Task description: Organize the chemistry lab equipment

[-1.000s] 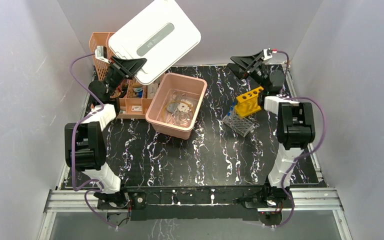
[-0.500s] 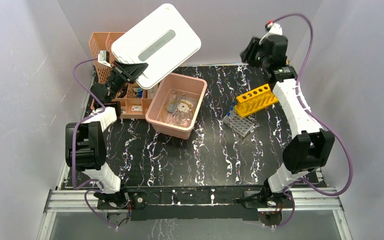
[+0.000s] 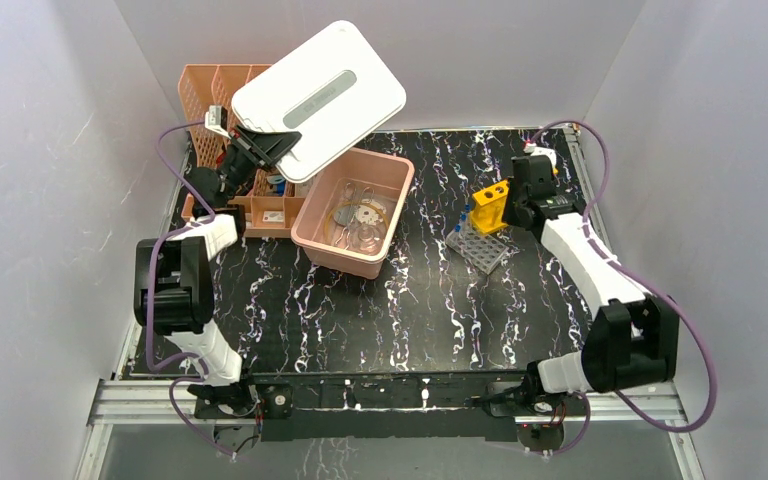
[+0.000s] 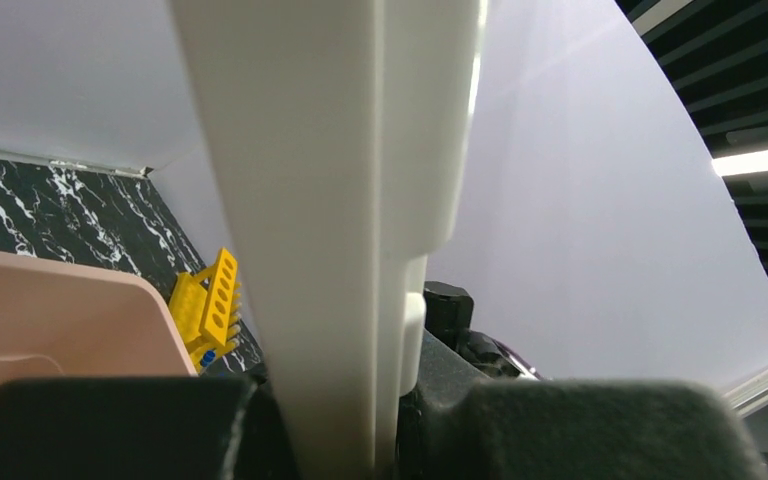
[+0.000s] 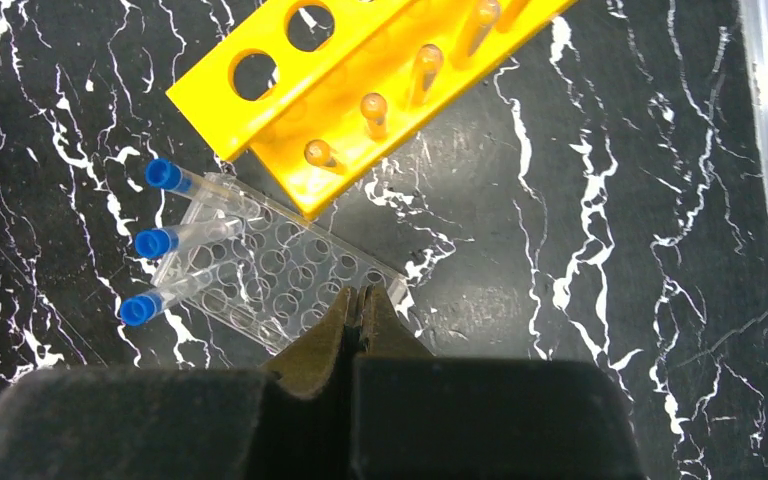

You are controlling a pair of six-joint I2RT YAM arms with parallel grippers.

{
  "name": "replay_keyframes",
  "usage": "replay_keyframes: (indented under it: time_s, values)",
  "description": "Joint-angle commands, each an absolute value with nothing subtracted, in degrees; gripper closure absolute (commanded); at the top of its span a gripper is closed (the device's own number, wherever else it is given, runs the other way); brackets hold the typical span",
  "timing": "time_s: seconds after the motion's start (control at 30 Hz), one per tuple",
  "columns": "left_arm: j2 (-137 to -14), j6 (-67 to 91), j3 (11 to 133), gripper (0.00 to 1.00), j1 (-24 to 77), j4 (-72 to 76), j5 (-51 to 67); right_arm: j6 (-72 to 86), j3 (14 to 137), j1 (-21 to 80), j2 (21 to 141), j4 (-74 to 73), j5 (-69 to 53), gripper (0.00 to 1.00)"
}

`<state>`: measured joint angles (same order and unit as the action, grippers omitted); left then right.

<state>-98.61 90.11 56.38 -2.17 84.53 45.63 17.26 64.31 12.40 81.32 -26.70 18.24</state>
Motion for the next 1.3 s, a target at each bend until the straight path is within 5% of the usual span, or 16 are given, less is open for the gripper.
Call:
replay_keyframes:
  time_s: [0.0, 1.27]
  values:
    - [-97.7, 91.3, 56.4, 1.00, -1.8, 102.2, 45.5, 18.7, 61.3, 12.2, 77.3, -23.6, 21.5, 1.00]
    - [-94.2, 92.0, 53.4, 1.00, -1.8, 102.1, 48.6, 22.8, 59.1, 7.0, 102.6, 2.7, 10.5, 1.00]
